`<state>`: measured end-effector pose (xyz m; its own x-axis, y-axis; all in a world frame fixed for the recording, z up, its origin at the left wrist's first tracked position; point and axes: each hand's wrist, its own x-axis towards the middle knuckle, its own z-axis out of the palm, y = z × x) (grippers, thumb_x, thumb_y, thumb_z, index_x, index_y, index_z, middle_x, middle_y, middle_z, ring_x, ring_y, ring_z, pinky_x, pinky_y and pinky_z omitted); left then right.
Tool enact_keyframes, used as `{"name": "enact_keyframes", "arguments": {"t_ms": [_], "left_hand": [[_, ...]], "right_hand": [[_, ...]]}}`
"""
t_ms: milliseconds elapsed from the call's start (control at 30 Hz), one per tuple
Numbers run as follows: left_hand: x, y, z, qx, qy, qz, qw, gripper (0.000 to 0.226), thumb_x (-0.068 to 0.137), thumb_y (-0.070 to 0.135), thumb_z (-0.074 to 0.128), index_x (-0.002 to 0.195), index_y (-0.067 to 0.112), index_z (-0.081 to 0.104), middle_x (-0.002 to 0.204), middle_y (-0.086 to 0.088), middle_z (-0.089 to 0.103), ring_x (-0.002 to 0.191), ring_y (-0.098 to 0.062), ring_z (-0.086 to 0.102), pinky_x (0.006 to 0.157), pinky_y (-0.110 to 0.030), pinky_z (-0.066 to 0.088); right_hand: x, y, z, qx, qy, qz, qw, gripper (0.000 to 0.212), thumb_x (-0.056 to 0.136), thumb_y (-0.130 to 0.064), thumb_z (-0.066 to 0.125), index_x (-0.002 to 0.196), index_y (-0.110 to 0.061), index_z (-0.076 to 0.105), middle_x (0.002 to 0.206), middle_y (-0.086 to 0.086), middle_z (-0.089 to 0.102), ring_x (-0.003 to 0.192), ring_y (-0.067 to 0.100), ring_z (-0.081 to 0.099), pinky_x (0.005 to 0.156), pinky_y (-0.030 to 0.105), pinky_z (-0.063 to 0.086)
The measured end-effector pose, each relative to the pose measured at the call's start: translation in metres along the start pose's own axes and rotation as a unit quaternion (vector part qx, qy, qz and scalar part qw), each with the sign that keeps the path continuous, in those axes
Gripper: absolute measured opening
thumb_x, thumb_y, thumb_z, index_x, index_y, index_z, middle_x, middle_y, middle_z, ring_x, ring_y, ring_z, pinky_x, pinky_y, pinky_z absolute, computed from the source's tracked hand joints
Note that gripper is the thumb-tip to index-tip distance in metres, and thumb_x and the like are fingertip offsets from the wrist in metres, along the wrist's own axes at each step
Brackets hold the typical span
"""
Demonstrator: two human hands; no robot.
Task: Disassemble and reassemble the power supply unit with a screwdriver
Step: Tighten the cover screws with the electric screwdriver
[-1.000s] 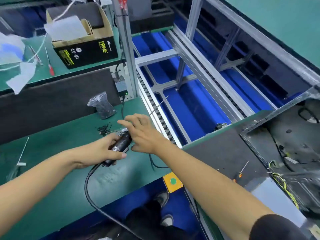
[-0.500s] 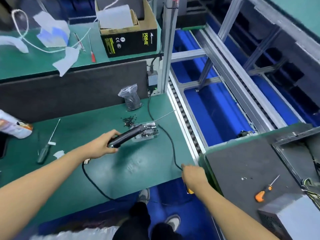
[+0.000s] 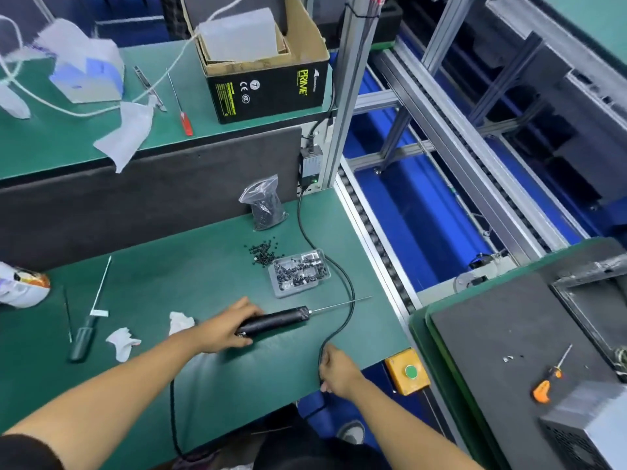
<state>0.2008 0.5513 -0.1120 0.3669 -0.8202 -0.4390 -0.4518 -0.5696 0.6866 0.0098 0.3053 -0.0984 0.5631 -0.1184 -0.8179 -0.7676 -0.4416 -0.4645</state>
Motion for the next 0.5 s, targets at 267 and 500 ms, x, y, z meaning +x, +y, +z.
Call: {"name": "enact_keyframes", "arguments": {"t_ms": [267, 500], "left_hand": [[0.016, -0.02, 0.013, 0.058, 0.014, -0.032, 0.998, 0.057, 0.091, 0.024, 0.073, 0.141, 0.028, 0.045, 0.128, 0.009, 0.044, 0.12, -0.012, 0.044, 0.106, -0.031, 0.038], [0.064, 0.024, -0.019, 0.1, 0.151, -0.015, 0.983, 0.039, 0.096, 0.057, 0.055, 0.124, 0.029, 0.054, 0.114, 0.009, 0.041, 0.108, -0.012, 0.038, 0.094, -0.032, 0.04]], "right_hand": [[0.005, 0.002, -0.004, -0.069, 0.017, 0.015, 0.997, 0.057, 0.099, -0.011, 0.048, 0.152, -0.006, 0.027, 0.145, 0.014, 0.042, 0.132, 0.031, 0.046, 0.114, 0.037, 0.036], [0.012, 0.008, -0.01, -0.265, 0.045, 0.055, 0.962, 0.053, 0.102, -0.038, 0.049, 0.146, -0.014, 0.032, 0.138, 0.012, 0.05, 0.125, 0.032, 0.051, 0.098, 0.043, 0.048]]}}
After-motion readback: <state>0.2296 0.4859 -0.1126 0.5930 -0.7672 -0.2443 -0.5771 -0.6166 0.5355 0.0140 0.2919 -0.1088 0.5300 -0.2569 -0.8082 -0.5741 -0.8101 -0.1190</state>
